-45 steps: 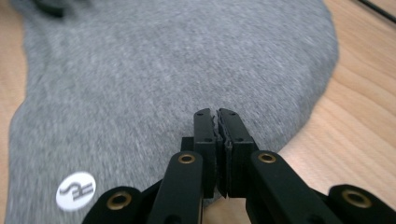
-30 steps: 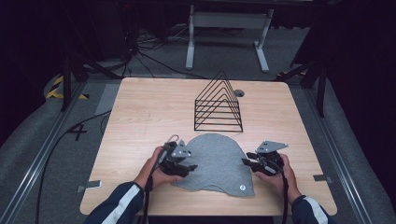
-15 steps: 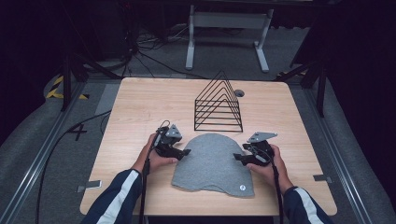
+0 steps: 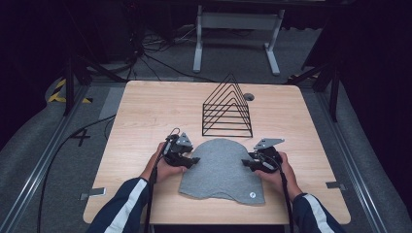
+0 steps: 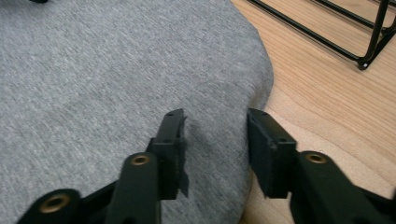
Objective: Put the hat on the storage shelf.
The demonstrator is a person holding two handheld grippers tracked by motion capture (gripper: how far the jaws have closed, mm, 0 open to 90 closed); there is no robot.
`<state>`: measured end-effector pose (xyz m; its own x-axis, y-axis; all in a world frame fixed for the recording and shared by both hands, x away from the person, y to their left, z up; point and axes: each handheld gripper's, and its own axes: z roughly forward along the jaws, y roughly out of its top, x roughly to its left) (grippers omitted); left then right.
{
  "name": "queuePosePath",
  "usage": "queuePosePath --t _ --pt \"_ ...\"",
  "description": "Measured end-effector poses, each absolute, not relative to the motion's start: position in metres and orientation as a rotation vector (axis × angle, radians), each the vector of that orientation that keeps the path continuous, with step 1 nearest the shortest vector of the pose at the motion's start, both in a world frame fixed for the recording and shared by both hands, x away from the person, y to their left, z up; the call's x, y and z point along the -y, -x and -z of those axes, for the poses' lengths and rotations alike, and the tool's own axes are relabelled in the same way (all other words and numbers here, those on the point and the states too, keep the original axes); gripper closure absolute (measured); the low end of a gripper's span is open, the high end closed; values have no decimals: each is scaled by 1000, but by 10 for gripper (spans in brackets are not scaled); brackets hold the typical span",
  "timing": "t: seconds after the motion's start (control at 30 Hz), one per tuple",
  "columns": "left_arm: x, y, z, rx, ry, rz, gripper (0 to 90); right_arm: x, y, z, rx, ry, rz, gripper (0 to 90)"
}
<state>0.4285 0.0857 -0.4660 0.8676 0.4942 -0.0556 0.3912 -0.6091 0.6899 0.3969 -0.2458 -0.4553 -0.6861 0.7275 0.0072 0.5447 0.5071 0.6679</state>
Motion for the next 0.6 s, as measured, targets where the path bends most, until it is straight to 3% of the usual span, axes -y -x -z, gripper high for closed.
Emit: queuePosePath --t 0.13,0.37,0.6 --pt "-88 -429 467 -639 -2273 -110 689 249 -398 456 -2484 -1093 -989 765" --pt "-87 -429 467 -625 -2274 -80 842 250 -396 456 -2490 -1073 -1010 844" --pt "-83 -424 462 -592 -2314 -143 869 250 -394 454 -2489 -1029 -1007 851"
